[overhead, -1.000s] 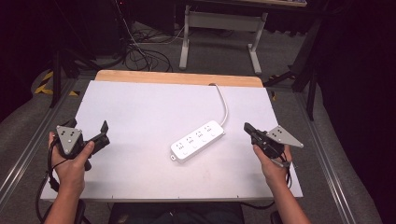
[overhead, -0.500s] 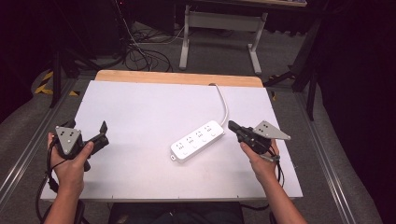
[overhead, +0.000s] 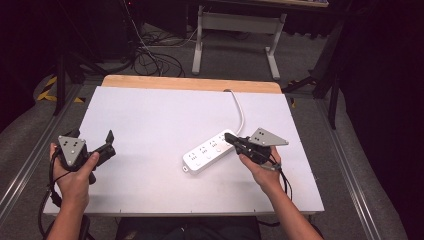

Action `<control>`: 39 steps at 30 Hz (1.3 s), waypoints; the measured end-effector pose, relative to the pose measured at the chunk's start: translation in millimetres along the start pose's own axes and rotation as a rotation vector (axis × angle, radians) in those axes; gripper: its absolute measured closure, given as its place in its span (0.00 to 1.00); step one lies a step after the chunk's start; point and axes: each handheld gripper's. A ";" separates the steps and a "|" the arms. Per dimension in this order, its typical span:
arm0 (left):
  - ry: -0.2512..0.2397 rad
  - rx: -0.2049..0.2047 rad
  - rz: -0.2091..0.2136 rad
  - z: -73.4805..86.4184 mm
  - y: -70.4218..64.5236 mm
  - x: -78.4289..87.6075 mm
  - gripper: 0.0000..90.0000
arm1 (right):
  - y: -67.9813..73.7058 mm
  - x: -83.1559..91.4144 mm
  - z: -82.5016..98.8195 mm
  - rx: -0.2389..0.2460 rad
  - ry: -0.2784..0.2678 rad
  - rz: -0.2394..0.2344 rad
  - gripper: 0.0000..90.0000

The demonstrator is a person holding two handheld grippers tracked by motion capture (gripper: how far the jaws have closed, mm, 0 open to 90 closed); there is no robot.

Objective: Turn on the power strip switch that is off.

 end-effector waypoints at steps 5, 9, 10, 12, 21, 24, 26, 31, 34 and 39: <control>0.001 0.002 0.001 0.3 -0.4 -0.5 0.07 | 2.7 -2.5 0.6 0.006 0.018 -0.017 1.00; 0.000 0.004 0.002 0.4 -0.9 -0.6 0.07 | 8.7 -9.9 0.3 -0.015 0.088 -0.058 1.00; 0.000 0.004 0.002 0.4 -0.9 -0.5 0.07 | 11.0 -12.3 0.1 -0.013 0.104 -0.070 1.00; 0.003 0.004 0.002 0.3 -0.6 -0.1 0.07 | 15.7 -17.9 0.3 0.002 0.155 -0.087 1.00; 0.005 0.003 0.005 0.7 0.3 0.9 0.07 | 35.5 -43.2 7.2 0.071 0.346 -0.106 1.00; 0.006 0.003 0.005 0.8 0.3 0.9 0.07 | 39.4 -48.4 10.9 0.105 0.391 -0.092 1.00; 0.007 0.002 0.006 0.8 0.2 0.9 0.07 | 40.8 -50.3 12.6 0.115 0.406 -0.092 1.00; 0.011 -0.004 0.009 0.9 0.0 0.8 0.07 | 42.9 -52.2 15.0 0.129 0.416 -0.090 1.00; 0.010 -0.001 0.010 1.0 -0.2 0.9 0.08 | 42.7 -53.5 15.6 0.129 0.409 -0.087 1.00; 0.005 0.004 0.009 1.1 -0.2 1.0 0.08 | 46.5 -54.9 16.2 0.136 0.403 -0.082 1.00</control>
Point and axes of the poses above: each handheld gripper's, and its own axes: x roughly backward along the jaws, z roughly out of its underside, y roughly to its left, and after that the axes turned 15 degrees about z, right-handed
